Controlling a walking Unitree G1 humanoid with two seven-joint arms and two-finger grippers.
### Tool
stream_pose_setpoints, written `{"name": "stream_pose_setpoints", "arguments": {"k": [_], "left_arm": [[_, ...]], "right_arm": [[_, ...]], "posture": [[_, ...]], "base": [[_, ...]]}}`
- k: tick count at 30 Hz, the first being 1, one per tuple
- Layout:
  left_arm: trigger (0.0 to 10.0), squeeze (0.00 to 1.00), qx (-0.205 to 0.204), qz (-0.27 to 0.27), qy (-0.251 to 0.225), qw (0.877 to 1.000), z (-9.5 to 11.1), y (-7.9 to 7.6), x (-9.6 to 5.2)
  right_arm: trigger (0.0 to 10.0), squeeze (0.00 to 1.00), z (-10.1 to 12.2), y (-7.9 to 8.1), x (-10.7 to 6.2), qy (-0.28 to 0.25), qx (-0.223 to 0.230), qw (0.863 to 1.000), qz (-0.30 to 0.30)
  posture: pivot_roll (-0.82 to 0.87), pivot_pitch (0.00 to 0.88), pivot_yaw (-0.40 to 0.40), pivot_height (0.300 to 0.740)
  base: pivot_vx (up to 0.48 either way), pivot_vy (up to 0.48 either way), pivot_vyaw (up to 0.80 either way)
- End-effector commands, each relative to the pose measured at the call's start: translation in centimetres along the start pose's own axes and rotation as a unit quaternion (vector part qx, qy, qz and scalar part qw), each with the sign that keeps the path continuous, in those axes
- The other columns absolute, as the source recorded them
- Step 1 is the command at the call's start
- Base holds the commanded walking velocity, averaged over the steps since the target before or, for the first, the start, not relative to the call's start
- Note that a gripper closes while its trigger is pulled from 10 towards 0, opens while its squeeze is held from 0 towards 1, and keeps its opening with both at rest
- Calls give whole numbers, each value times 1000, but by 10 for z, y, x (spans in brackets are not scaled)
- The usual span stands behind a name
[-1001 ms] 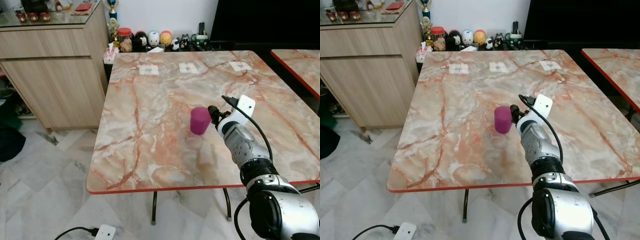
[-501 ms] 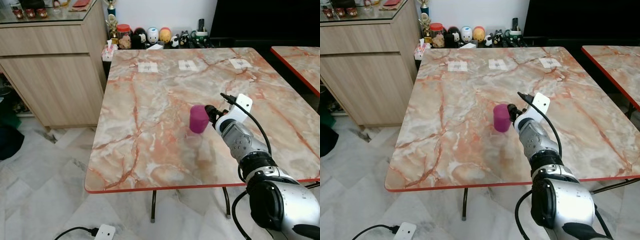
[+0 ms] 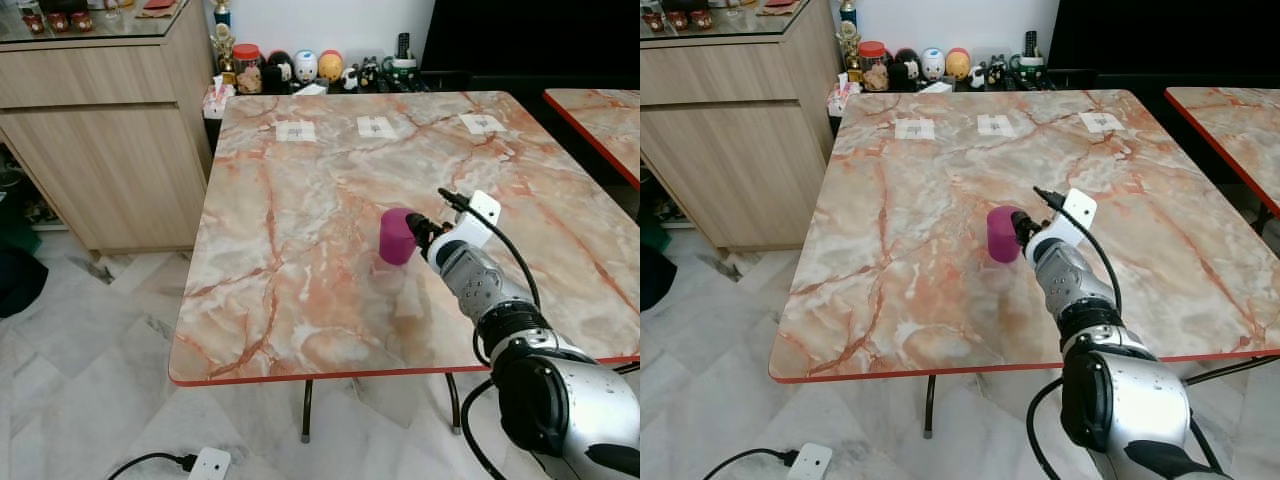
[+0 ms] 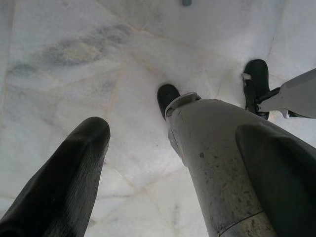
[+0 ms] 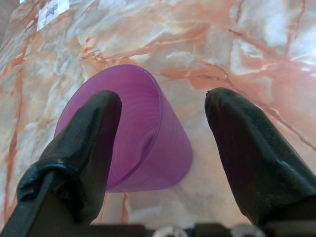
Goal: Setting the table
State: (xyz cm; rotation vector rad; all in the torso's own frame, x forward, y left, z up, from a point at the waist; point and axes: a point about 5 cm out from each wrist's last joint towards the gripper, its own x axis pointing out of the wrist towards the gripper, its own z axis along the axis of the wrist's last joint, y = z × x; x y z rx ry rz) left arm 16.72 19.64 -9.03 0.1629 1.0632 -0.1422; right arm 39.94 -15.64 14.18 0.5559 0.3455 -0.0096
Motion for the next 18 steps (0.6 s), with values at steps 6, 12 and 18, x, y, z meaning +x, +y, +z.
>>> {"name": "stream_pose_setpoints", "arguments": {"k": [6, 12, 18], "left_arm": [[10000, 0, -11, -2, 7, 1000, -5, -2, 0], [10000, 0, -12, -1, 8, 1000, -5, -2, 0], [10000, 0, -13, -2, 9, 1000, -6, -2, 0]], "right_arm": [[10000, 0, 0, 6, 1, 7, 1, 1000, 9], [78, 0, -3, 6, 1, 12, 5, 1000, 12], [0, 0, -5, 7, 1, 14, 5, 1000, 13]], "posture": [[82, 70, -54, 740], [84, 72, -55, 740], [84, 75, -55, 740]], "base": [[0, 0, 0], [0, 0, 0], [0, 0, 0]]}}
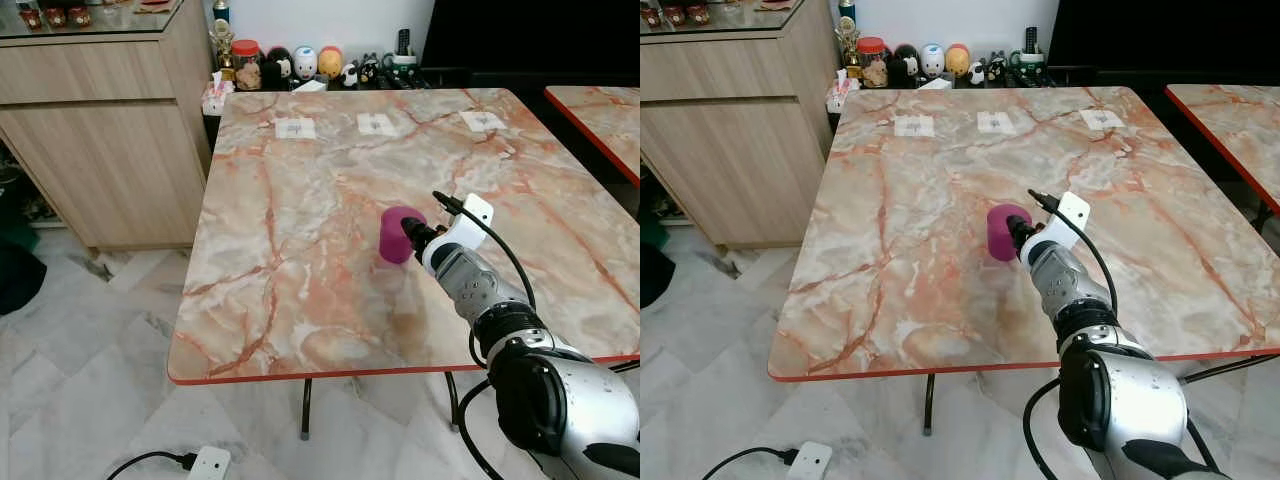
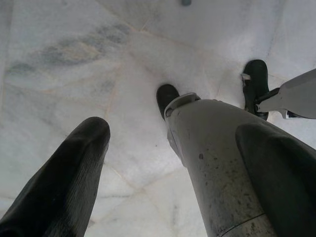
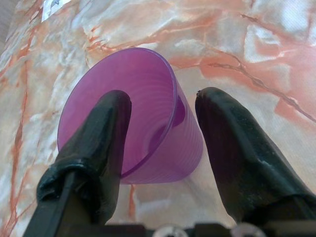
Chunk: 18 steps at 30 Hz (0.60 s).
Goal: Setting the table
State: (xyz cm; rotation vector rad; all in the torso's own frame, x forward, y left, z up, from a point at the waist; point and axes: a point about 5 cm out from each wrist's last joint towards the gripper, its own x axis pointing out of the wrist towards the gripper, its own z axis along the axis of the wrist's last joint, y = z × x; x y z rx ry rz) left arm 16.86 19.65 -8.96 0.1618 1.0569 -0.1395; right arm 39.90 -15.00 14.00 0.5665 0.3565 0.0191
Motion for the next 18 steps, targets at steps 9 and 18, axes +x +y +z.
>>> {"name": "stream_pose_setpoints", "arguments": {"k": [9, 18], "left_arm": [[10000, 0, -12, -3, 13, 1000, -8, -3, -1], [10000, 0, -12, -6, 14, 1000, -9, -3, -1]], "right_arm": [[0, 0, 1, 2, 1, 2, 1, 1000, -2], [0, 0, -3, 2, 1, 6, 0, 1000, -5]], "posture": [[82, 79, -55, 740], [84, 83, -55, 740]], "base": [[0, 0, 0], [0, 0, 0]]}}
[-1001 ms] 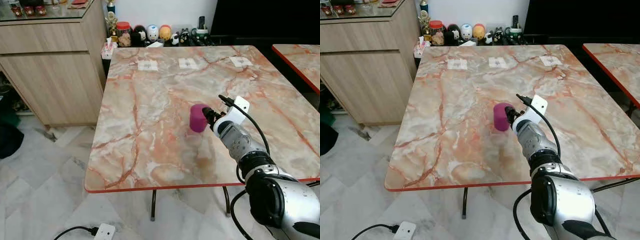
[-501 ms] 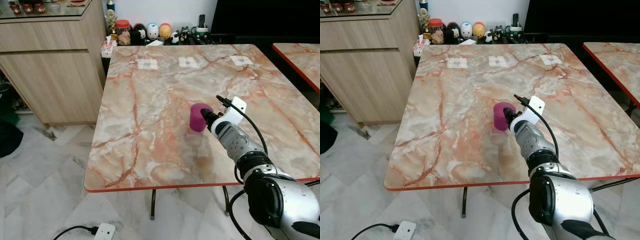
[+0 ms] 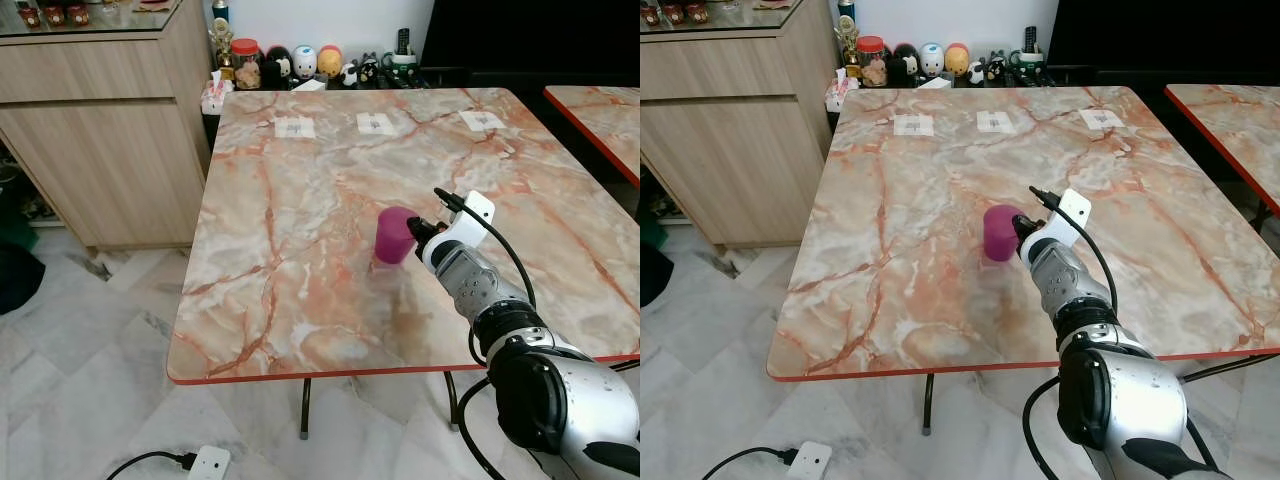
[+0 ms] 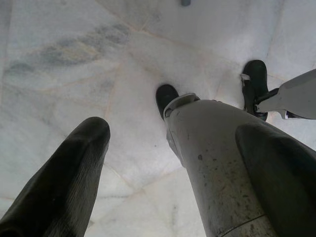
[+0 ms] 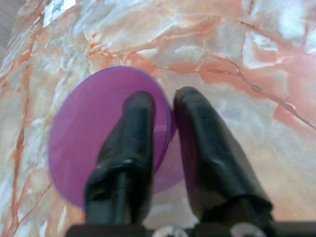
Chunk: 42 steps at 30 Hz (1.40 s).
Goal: Setting the table
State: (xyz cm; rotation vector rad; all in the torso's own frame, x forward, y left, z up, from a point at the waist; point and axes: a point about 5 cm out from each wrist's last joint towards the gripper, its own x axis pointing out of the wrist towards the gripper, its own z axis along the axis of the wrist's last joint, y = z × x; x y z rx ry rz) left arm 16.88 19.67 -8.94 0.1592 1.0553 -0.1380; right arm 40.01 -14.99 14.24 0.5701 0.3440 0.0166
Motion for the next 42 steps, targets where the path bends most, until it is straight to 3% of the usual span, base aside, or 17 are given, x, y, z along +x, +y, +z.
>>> {"name": "stream_pose_setpoints", "arguments": {"k": [1, 12, 21, 22, 24, 25, 29, 32, 37, 42], "left_arm": [[10000, 0, -10, -6, 15, 1000, -9, -4, -1], [10000, 0, -10, -7, 14, 1000, -8, -4, 0], [10000, 0, -9, -1, 11, 1000, -8, -4, 0], [10000, 0, -8, 2, 11, 1000, -8, -4, 0], [10000, 0, -13, 5, 7, 1000, -8, -4, 0], [10000, 0, -13, 6, 6, 1000, -8, -4, 0], [10000, 0, -24, 13, 0, 1000, -8, -4, -1], [10000, 0, -24, 13, 2, 1000, -9, -5, -1], [10000, 0, -25, 14, 1, 1000, -9, -5, -1], [10000, 0, -14, 15, 2, 1000, -8, -5, 0]], "right_arm": [[0, 0, -5, 0, 0, 13, -1, 1000, -5], [0, 0, -2, 0, 0, -3, 1, 1000, -4], [0, 0, 22, 13, -3, -126, -3, 991, 36], [0, 0, 28, 16, -7, -172, -40, 983, 47], [0, 0, 27, 19, -12, -205, -67, 975, 57], [10000, 0, 24, 20, -16, -220, -80, 970, 60], [10000, 0, 4, 20, -32, -265, -137, 952, 65], [10000, 0, -6, 17, -49, -304, -225, 923, 67], [10000, 0, 10, 6, -65, -354, -252, 899, 52], [10000, 0, 16, -7, -72, -361, -260, 895, 27]], "posture": [[84, 83, -55, 740], [83, 81, -55, 740], [85, 78, -59, 740], [86, 76, -61, 740], [84, 74, -65, 740], [84, 72, -67, 740], [77, 72, -67, 740], [67, 66, -64, 740], [62, 52, -65, 740], [62, 43, -65, 740]], "base": [[0, 0, 0], [0, 0, 0], [0, 0, 0], [0, 0, 0], [0, 0, 0], [0, 0, 0], [0, 0, 0], [0, 0, 0], [0, 0, 0], [0, -333, 0]]}}
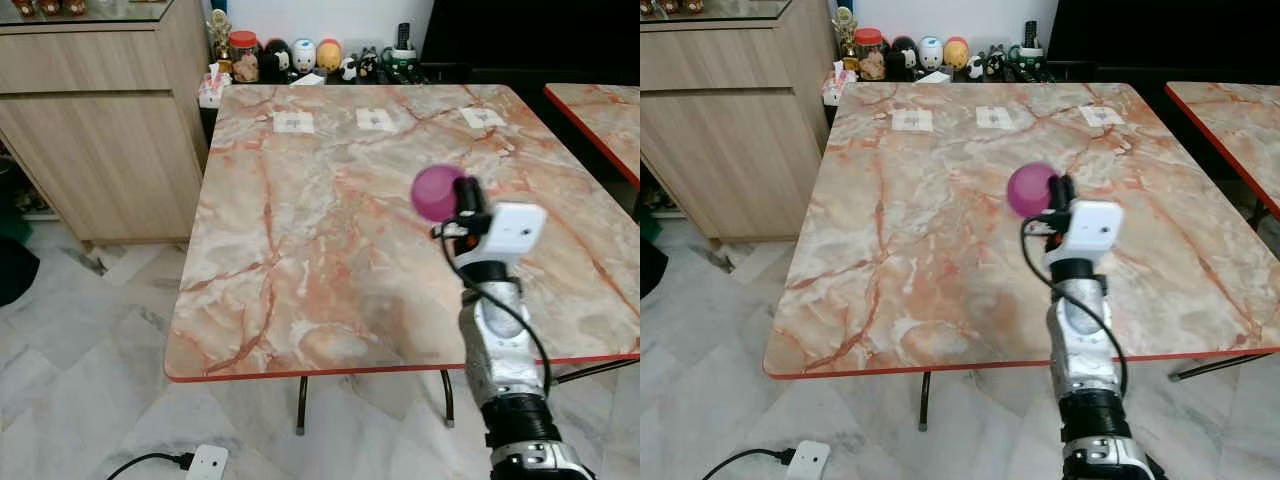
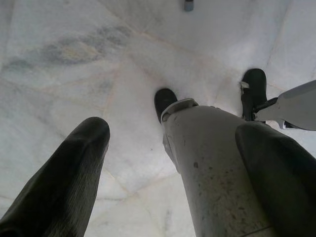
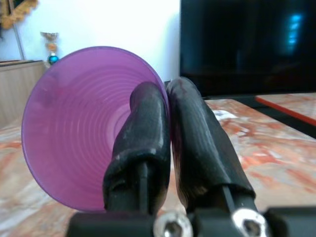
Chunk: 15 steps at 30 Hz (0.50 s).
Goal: Setting the table
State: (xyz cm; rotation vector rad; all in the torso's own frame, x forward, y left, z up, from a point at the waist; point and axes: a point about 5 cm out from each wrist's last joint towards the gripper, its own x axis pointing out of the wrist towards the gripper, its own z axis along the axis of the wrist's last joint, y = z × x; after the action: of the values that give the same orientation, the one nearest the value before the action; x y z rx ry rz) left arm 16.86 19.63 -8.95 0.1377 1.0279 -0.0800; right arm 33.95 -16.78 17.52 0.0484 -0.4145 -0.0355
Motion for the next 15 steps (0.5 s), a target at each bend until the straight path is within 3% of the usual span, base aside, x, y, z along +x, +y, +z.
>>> {"name": "stream_pose_setpoints", "arguments": {"k": [1, 7, 11, 15], "left_arm": [[10000, 0, 9, -5, 15, 1000, -8, -4, -1], [10000, 0, 10, -3, 17, 1000, -9, -2, -1], [10000, 0, 13, -2, 20, 1000, -9, -2, -1], [10000, 0, 13, -1, 21, 1000, -10, -1, -1]], "right_arm": [[10000, 0, -2, -6, -4, 8, -18, 1000, -6], [10000, 0, -10, -4, -18, 31, -25, 999, -16], [10000, 0, -15, 0, -23, 44, -19, 999, -16], [10000, 0, -15, 0, -26, 46, -42, 998, 0]], "posture": [[60, 40, -64, 740], [66, 29, -61, 740], [66, 21, -59, 740], [65, 14, -58, 740]], "base": [[0, -480, 0], [0, -480, 0], [0, 0, 0], [0, -120, 0]]}}
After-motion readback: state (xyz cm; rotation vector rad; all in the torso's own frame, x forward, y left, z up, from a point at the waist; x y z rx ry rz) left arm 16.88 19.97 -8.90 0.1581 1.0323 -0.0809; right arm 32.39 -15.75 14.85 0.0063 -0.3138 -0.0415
